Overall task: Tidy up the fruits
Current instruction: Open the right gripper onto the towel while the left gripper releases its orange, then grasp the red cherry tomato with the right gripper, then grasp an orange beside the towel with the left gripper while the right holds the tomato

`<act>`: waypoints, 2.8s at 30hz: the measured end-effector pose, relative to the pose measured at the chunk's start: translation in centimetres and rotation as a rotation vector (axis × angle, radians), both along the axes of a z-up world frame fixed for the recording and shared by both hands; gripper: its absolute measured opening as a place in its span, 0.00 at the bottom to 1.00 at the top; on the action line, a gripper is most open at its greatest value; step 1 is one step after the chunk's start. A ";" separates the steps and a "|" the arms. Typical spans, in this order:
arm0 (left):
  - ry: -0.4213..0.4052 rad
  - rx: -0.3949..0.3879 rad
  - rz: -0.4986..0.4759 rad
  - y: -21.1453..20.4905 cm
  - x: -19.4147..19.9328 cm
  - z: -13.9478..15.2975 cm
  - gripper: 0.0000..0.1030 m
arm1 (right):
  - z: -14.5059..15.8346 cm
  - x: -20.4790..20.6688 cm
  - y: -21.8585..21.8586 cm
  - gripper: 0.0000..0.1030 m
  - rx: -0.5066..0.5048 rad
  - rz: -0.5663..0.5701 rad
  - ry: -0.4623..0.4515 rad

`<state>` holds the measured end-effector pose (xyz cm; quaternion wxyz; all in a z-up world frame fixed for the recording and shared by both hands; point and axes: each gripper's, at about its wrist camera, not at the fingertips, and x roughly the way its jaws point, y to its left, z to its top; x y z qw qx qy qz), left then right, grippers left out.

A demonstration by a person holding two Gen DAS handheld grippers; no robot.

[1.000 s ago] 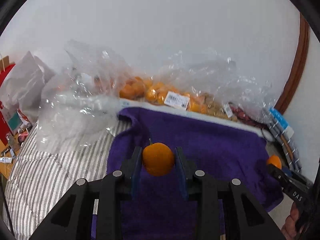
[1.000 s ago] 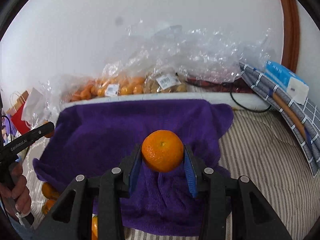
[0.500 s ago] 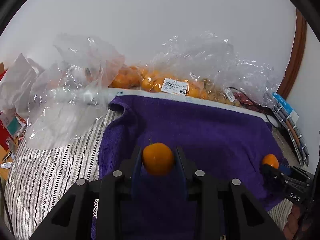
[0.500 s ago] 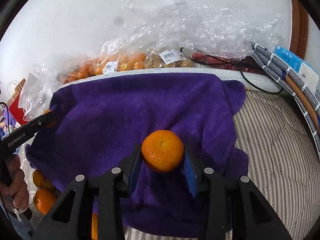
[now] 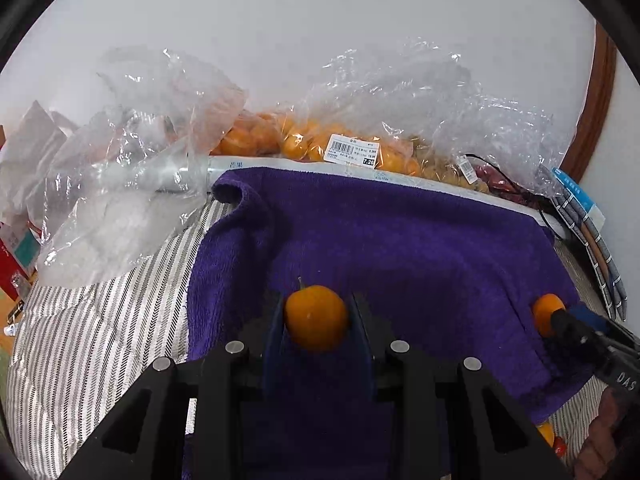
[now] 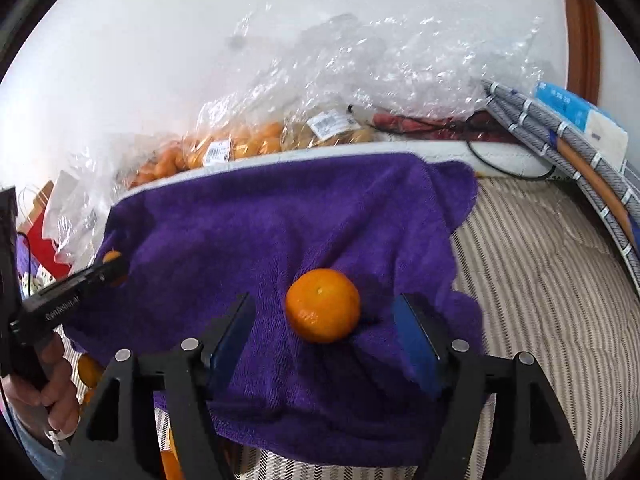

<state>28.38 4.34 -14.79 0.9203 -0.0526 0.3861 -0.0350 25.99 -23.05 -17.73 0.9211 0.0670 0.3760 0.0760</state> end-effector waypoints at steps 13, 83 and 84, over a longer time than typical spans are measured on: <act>-0.049 -0.060 0.003 0.8 -0.7 1.0 0.48 | 2.6 -2.7 1.3 0.70 -0.092 0.017 -0.181; 0.025 -0.184 -0.111 3.3 -10.3 -0.8 0.48 | -1.1 -12.6 -0.3 0.23 -0.018 0.041 -0.036; 0.033 -0.202 -0.112 3.4 -10.3 -1.1 0.48 | -1.0 -12.8 -0.6 0.23 -0.008 0.035 -0.043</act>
